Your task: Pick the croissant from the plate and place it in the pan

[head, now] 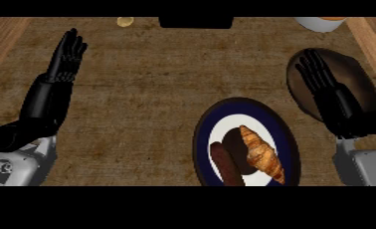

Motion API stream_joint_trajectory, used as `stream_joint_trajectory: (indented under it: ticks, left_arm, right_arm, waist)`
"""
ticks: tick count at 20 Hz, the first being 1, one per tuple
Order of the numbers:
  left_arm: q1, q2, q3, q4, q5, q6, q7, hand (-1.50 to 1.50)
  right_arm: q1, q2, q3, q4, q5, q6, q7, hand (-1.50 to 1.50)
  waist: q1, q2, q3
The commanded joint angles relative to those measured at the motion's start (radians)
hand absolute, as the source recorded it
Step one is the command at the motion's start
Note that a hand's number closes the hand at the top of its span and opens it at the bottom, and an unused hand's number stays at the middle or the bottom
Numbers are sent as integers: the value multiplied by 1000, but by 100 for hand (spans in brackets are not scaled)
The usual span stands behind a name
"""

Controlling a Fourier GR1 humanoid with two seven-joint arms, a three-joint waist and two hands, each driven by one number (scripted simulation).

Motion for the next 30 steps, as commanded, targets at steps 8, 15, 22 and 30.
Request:
stream_joint_trajectory:
  ticks: [8,15,22,30]
  left_arm:
    - [147,-181,-135,61,39,14,35,0]
    - [185,-183,-125,91,43,-40,-15,0]
    - [187,-225,-126,119,9,-21,-28,0]
    - [159,-220,-99,116,8,-31,3,0]
  right_arm:
    - [-120,-188,113,-21,65,404,-80,150]
    - [-151,-331,57,66,197,671,-399,-150]
    - [-272,-363,149,104,380,677,-444,-150]
    - [-316,-337,373,-73,600,631,-277,-150]
  waist:
    - [-13,3,6]
    - [-9,1,7]
    - [-2,2,6]
    - [-11,-1,5]
